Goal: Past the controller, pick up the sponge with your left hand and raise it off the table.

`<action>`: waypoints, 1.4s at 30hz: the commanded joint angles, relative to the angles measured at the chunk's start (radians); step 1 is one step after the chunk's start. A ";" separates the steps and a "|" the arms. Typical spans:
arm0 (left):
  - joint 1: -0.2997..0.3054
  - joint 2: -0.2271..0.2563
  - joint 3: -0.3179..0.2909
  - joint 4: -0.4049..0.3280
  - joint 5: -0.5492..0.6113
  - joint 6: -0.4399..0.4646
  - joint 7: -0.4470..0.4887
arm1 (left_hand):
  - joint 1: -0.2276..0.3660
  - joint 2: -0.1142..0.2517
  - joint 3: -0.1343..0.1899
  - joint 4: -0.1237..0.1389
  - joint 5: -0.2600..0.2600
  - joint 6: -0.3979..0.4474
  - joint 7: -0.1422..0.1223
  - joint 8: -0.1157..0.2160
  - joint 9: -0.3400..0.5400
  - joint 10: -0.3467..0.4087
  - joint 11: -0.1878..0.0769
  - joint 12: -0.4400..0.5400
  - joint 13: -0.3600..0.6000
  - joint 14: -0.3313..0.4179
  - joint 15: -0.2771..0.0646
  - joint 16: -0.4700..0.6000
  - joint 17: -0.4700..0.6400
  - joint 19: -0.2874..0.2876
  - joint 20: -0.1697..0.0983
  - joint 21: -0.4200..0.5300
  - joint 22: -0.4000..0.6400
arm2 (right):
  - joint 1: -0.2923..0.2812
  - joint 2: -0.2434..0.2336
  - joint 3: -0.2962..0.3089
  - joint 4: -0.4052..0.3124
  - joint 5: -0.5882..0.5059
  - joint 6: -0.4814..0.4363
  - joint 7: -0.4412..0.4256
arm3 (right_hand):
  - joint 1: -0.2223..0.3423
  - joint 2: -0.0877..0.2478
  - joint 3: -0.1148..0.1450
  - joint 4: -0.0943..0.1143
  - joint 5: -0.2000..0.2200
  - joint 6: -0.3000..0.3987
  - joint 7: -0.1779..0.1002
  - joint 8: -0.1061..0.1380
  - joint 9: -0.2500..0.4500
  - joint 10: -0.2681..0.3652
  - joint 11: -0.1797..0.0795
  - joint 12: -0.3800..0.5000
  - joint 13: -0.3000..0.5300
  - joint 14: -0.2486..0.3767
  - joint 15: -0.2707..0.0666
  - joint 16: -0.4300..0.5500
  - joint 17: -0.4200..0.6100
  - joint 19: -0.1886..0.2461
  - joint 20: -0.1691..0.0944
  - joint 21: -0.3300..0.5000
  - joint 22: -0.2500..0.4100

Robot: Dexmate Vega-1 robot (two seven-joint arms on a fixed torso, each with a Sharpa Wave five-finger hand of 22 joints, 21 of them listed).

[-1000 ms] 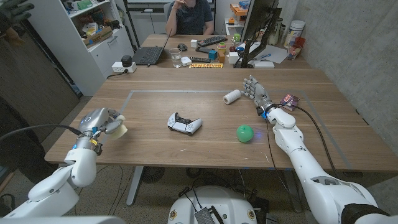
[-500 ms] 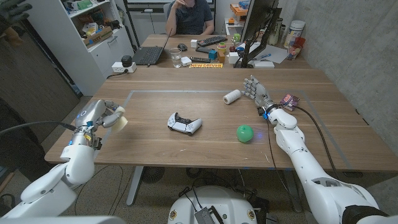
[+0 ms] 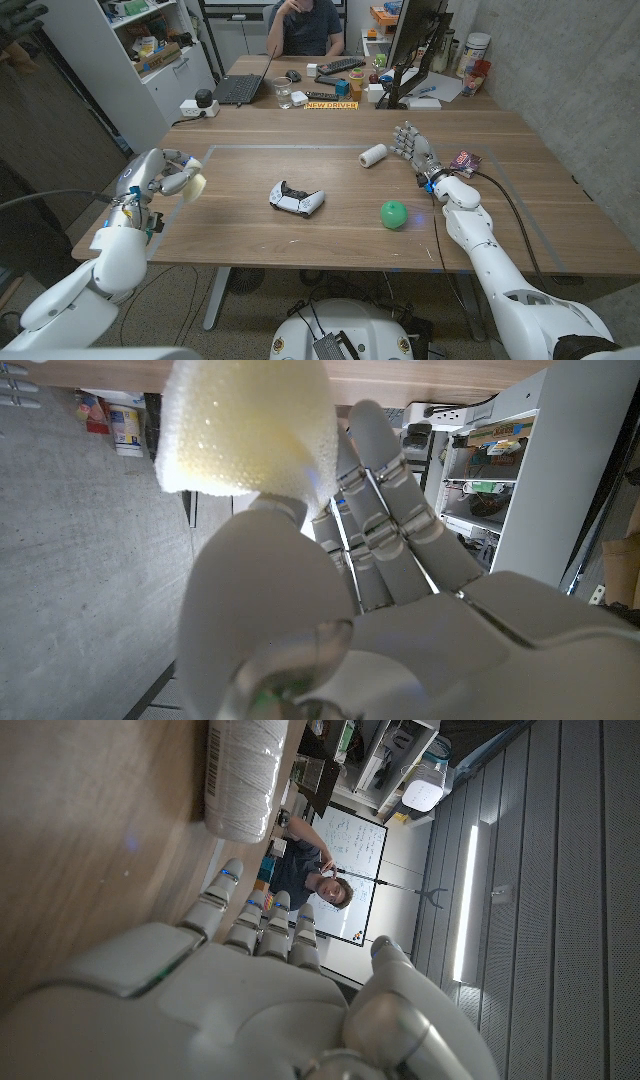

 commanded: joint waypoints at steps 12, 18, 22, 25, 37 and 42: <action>-0.046 -0.125 -0.059 -0.063 -0.063 -0.094 -0.079 | 0.108 0.096 0.003 0.008 0.003 0.010 -0.002 -0.002 0.004 0.073 -0.063 -0.005 0.012 0.032 -0.024 -0.008 0.005 -0.009 -0.007 0.021 0.000 | 0.003 0.002 0.005 0.022 0.015 0.016 0.012 | -0.001 -0.002 -0.005 -0.001 0.010 0.002 0.000 0.007 0.003 0.007 -0.006 0.008 0.003 0.008 -0.003 0.007 -0.001 0.007 -0.004 0.004 0.003; -0.073 -0.170 -0.066 -0.045 -0.147 -0.161 -0.087 | 0.107 0.096 0.003 0.009 0.003 0.013 -0.007 -0.003 0.004 0.075 -0.067 -0.006 0.015 0.031 -0.023 -0.011 0.006 -0.012 -0.007 0.026 0.000 | 0.010 0.005 0.011 0.038 0.019 0.024 0.016 | -0.002 -0.002 -0.005 -0.001 0.010 0.003 0.002 0.007 0.003 0.008 -0.008 0.008 0.003 0.008 -0.005 0.007 -0.001 0.008 -0.006 0.004 0.003; -0.099 -0.209 -0.051 -0.022 -0.173 -0.214 -0.049 | 0.107 0.095 0.003 0.009 0.003 0.014 -0.007 -0.004 0.004 0.076 -0.071 -0.008 0.015 0.032 -0.023 -0.013 0.007 -0.014 -0.007 0.030 -0.001 | 0.015 0.005 0.013 0.046 0.019 0.028 0.018 | -0.002 -0.002 -0.005 -0.001 0.010 0.004 0.002 0.008 0.003 0.008 -0.006 0.008 0.003 0.008 -0.004 0.007 -0.001 0.008 -0.006 0.004 0.003; -0.114 -0.232 -0.039 -0.010 -0.171 -0.242 -0.016 | 0.106 0.094 0.003 0.010 0.003 0.015 -0.008 -0.004 0.004 0.078 -0.071 -0.009 0.015 0.033 -0.023 -0.013 0.007 -0.014 -0.008 0.033 -0.002 | 0.018 0.006 0.015 0.054 0.019 0.031 0.020 | -0.002 -0.002 -0.005 -0.001 0.010 0.004 0.003 0.008 0.003 0.008 -0.007 0.008 0.003 0.008 -0.004 0.007 -0.001 0.008 -0.006 0.005 0.003; -0.142 -0.256 -0.026 0.016 -0.177 -0.291 0.016 | 0.100 0.092 0.001 0.013 0.004 0.018 -0.015 -0.008 0.004 0.081 -0.074 -0.015 0.017 0.037 -0.022 -0.016 0.011 -0.021 -0.009 0.045 -0.004 | 0.042 0.013 0.020 0.100 0.013 0.047 0.026 | -0.002 -0.002 -0.006 -0.001 0.010 0.005 0.003 0.008 0.003 0.009 -0.006 0.008 0.003 0.009 -0.004 0.007 -0.001 0.008 -0.006 0.004 0.003; -0.140 -0.249 -0.028 0.011 -0.178 -0.278 0.003 | 0.099 0.092 0.001 0.013 0.005 0.020 -0.017 -0.009 0.004 0.083 -0.076 -0.017 0.018 0.039 -0.023 -0.017 0.012 -0.024 -0.008 0.049 -0.005 | 0.050 0.015 0.024 0.113 0.011 0.054 0.030 | -0.002 -0.002 -0.006 -0.001 0.010 0.005 0.003 0.008 0.003 0.009 -0.007 0.008 0.003 0.009 -0.003 0.007 -0.001 0.008 -0.006 0.004 0.003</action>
